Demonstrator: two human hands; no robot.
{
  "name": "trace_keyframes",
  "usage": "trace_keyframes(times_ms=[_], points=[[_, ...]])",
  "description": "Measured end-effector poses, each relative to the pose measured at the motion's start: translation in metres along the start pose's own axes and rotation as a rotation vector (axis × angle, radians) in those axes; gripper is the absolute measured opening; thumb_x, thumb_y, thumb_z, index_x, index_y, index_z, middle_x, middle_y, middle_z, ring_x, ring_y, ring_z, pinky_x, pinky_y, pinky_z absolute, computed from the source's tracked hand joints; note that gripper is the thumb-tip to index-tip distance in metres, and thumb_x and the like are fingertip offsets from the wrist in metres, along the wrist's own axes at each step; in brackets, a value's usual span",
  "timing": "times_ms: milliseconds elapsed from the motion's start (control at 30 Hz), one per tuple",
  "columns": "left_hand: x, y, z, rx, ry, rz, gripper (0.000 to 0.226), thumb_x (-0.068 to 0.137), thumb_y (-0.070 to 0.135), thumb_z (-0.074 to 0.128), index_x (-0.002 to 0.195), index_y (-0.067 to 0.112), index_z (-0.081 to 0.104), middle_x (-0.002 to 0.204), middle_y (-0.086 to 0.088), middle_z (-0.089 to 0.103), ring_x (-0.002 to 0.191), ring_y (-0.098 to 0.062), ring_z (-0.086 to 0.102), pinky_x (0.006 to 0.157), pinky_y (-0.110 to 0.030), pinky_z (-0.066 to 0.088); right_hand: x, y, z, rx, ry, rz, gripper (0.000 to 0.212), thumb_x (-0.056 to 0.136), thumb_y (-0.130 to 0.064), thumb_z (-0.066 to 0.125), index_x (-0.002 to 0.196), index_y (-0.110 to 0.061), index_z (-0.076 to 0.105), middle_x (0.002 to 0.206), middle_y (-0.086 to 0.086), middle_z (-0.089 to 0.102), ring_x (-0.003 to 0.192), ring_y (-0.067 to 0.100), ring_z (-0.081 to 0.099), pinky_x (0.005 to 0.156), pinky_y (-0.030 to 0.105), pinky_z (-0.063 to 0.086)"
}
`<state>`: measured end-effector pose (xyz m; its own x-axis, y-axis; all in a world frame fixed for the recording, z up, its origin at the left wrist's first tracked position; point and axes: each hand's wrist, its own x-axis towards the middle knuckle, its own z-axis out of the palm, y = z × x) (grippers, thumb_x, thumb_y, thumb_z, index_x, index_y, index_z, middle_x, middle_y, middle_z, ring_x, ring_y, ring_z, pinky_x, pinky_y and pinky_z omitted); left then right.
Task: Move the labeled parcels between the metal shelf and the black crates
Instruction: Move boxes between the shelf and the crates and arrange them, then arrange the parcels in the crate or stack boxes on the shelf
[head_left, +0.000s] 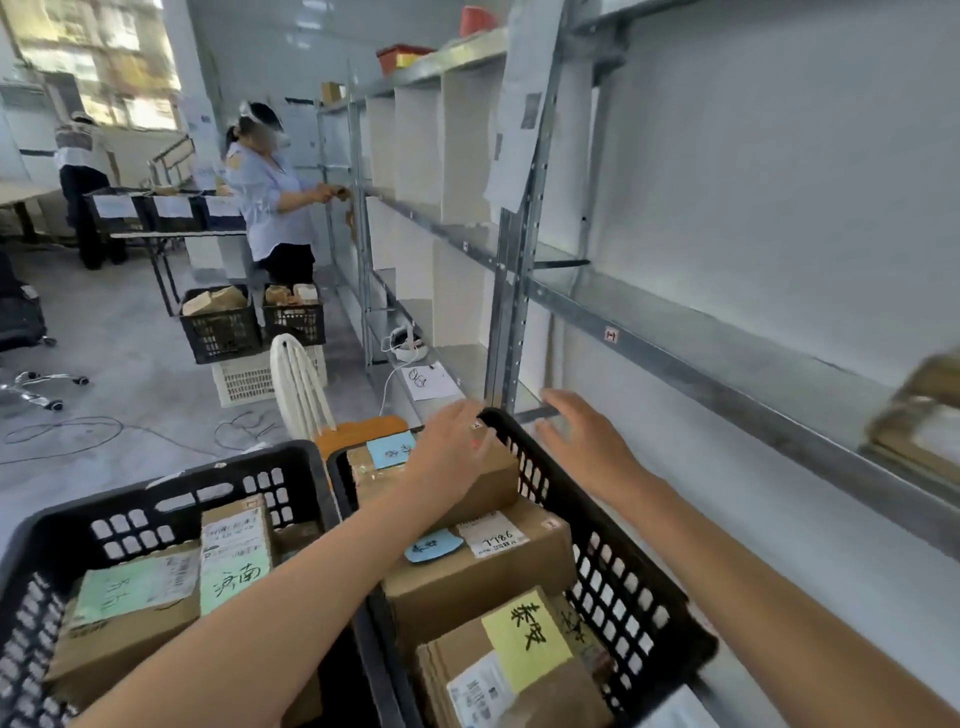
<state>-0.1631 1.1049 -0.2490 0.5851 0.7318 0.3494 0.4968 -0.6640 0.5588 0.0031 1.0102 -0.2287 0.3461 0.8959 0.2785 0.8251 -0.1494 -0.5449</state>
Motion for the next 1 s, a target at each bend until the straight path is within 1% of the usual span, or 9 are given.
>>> trace_keyframes(times_ms=[67, 200, 400, 533, 667, 767, 867, 933, 1000], points=[[0.003, 0.028, -0.002, -0.044, 0.006, 0.129, 0.048, 0.101, 0.03, 0.05, 0.144, 0.01, 0.043, 0.148, -0.007, 0.045, 0.139, -0.023, 0.038, 0.113, -0.03, 0.025, -0.022, -0.009, -0.025, -0.048, 0.077, 0.007, 0.049, 0.105, -0.032, 0.048, 0.151, -0.02, 0.039, 0.155, -0.002, 0.041, 0.135, 0.01, 0.042, 0.106, 0.025, 0.03], [0.0, 0.087, 0.0, -0.115, 0.003, 0.37, 0.052, 0.101, 0.032, 0.051, 0.147, 0.009, 0.04, 0.153, -0.008, 0.039, 0.142, -0.023, 0.033, 0.116, -0.033, 0.022, -0.071, -0.016, -0.072, -0.173, 0.185, 0.087, 0.051, 0.105, -0.036, 0.045, 0.153, -0.018, 0.037, 0.159, 0.0, 0.037, 0.144, 0.017, 0.036, 0.113, 0.026, 0.025], [-0.008, 0.163, 0.011, -0.228, 0.009, 0.603, 0.052, 0.1, 0.026, 0.055, 0.146, 0.005, 0.042, 0.152, -0.009, 0.041, 0.141, -0.022, 0.036, 0.115, -0.03, 0.026, -0.137, -0.016, -0.146, -0.276, 0.361, 0.234, 0.051, 0.105, -0.035, 0.044, 0.152, -0.017, 0.037, 0.156, 0.0, 0.039, 0.14, 0.019, 0.04, 0.114, 0.034, 0.032], [-0.014, 0.209, 0.022, -0.308, -0.052, 0.709, 0.051, 0.1, 0.025, 0.054, 0.145, 0.004, 0.043, 0.152, -0.011, 0.04, 0.142, -0.023, 0.034, 0.115, -0.03, 0.026, -0.175, -0.014, -0.193, -0.326, 0.511, 0.313, 0.044, 0.104, -0.027, 0.05, 0.146, -0.013, 0.046, 0.146, 0.007, 0.051, 0.133, 0.025, 0.048, 0.107, 0.033, 0.036], [-0.008, 0.25, 0.035, -0.302, -0.087, 0.761, 0.054, 0.103, 0.031, 0.046, 0.15, 0.007, 0.035, 0.157, -0.009, 0.034, 0.145, -0.021, 0.027, 0.117, -0.029, 0.021, -0.2, -0.005, -0.225, -0.354, 0.624, 0.387, 0.041, 0.103, -0.025, 0.05, 0.142, -0.013, 0.048, 0.144, 0.007, 0.052, 0.128, 0.027, 0.052, 0.104, 0.036, 0.043], [0.0, 0.275, 0.047, -0.204, -0.104, 0.811, 0.061, 0.104, 0.035, 0.043, 0.154, 0.005, 0.023, 0.161, -0.012, 0.024, 0.148, -0.024, 0.02, 0.119, -0.029, 0.015, -0.212, 0.007, -0.242, -0.324, 0.66, 0.455, 0.047, 0.105, -0.028, 0.046, 0.15, -0.013, 0.04, 0.153, 0.008, 0.042, 0.136, 0.025, 0.045, 0.109, 0.032, 0.035], [0.012, 0.299, 0.058, -0.218, -0.193, 0.761, 0.066, 0.104, 0.038, 0.04, 0.155, 0.004, 0.016, 0.162, -0.014, 0.018, 0.149, -0.025, 0.015, 0.12, -0.032, 0.014, -0.22, 0.023, -0.258, -0.264, 0.641, 0.542, 0.059, 0.106, -0.04, 0.041, 0.157, -0.015, 0.026, 0.163, 0.005, 0.029, 0.147, 0.023, 0.031, 0.117, 0.034, 0.025], [0.022, 0.313, 0.065, -0.269, -0.273, 0.681, 0.065, 0.105, 0.039, 0.038, 0.154, 0.003, 0.016, 0.161, -0.014, 0.021, 0.148, -0.027, 0.018, 0.119, -0.035, 0.018, -0.219, 0.035, -0.266, -0.198, 0.631, 0.604, 0.064, 0.105, -0.045, 0.04, 0.159, -0.016, 0.021, 0.165, 0.005, 0.025, 0.15, 0.022, 0.027, 0.12, 0.037, 0.023], [0.03, 0.324, 0.071, -0.342, -0.348, 0.575, 0.06, 0.105, 0.04, 0.035, 0.151, 0.003, 0.024, 0.154, -0.015, 0.034, 0.139, -0.029, 0.034, 0.114, -0.04, 0.035, -0.214, 0.044, -0.27, -0.123, 0.61, 0.662, 0.067, 0.104, -0.049, 0.037, 0.159, -0.015, 0.018, 0.165, 0.006, 0.023, 0.15, 0.022, 0.026, 0.12, 0.038, 0.022]])
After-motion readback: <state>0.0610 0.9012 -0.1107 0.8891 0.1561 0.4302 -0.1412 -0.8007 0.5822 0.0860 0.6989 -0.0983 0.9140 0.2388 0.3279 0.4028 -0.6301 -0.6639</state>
